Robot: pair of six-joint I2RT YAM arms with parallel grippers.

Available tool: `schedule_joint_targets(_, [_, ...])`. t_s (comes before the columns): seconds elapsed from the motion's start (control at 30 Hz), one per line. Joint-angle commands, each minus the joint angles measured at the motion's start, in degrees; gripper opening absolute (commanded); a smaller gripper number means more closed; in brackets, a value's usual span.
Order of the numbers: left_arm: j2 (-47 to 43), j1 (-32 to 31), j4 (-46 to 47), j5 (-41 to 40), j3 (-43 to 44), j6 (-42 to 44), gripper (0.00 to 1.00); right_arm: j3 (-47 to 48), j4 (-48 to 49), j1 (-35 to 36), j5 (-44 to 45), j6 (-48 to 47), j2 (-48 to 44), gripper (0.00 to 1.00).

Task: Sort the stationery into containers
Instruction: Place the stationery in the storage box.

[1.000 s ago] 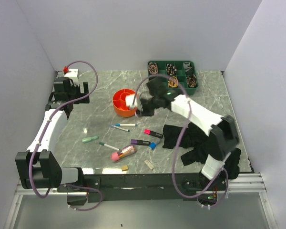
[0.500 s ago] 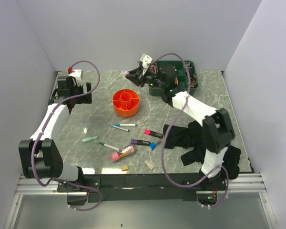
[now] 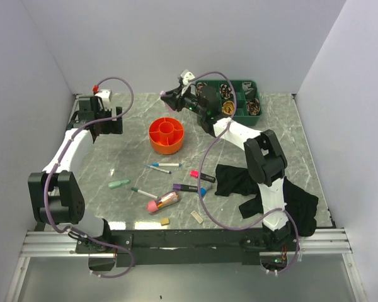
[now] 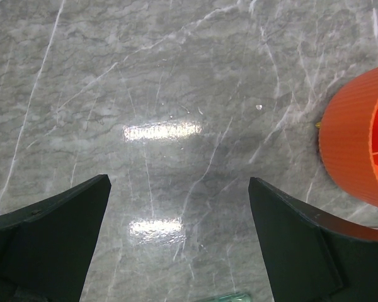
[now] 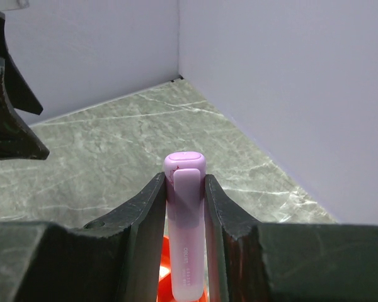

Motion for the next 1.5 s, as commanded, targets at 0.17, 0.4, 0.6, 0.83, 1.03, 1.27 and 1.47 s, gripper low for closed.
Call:
schedule_joint_targets(0.17, [1.5, 0.2, 0.4, -0.7, 3.3, 0.9, 0.99, 1.4, 1.7, -0.2, 0.4, 1.4, 3.0, 0.00])
schedule_joint_targets(0.4, [1.3, 0.2, 0.9, -0.5, 2.8, 0.5, 0.99, 2.3, -2.8, -0.2, 1.8, 1.1, 4.1, 0.00])
schedule_joint_targets(0.6, [0.1, 0.2, 1.2, -0.6, 1.8, 0.5, 0.99, 1.6, -6.0, -0.3, 1.5, -1.2, 4.1, 0.15])
schedule_joint_targets(0.83, [-1.7, 0.2, 1.5, -0.4, 1.0, 0.3, 0.99, 1.4, -8.6, -0.2, 1.7, -1.8, 1.9, 0.52])
schedule_joint_targets(1.03, [-3.8, 0.2, 2.6, 0.4, 0.4, 0.0, 0.99, -2.0, -11.4, -0.2, 2.7, -3.2, -4.5, 0.71])
schedule_joint_targets(1.27, [-7.8, 0.5, 6.2, 0.2, -0.7, -0.5, 0.99, -6.9, -35.4, -0.4, 2.7, -17.0, -17.8, 0.75])
schedule_joint_targets(1.47, [-11.5, 0.7, 8.1, 0.6, -3.2, -4.1, 0.99, -14.6, -62.6, 3.1, 8.4, -43.3, -22.9, 0.75])
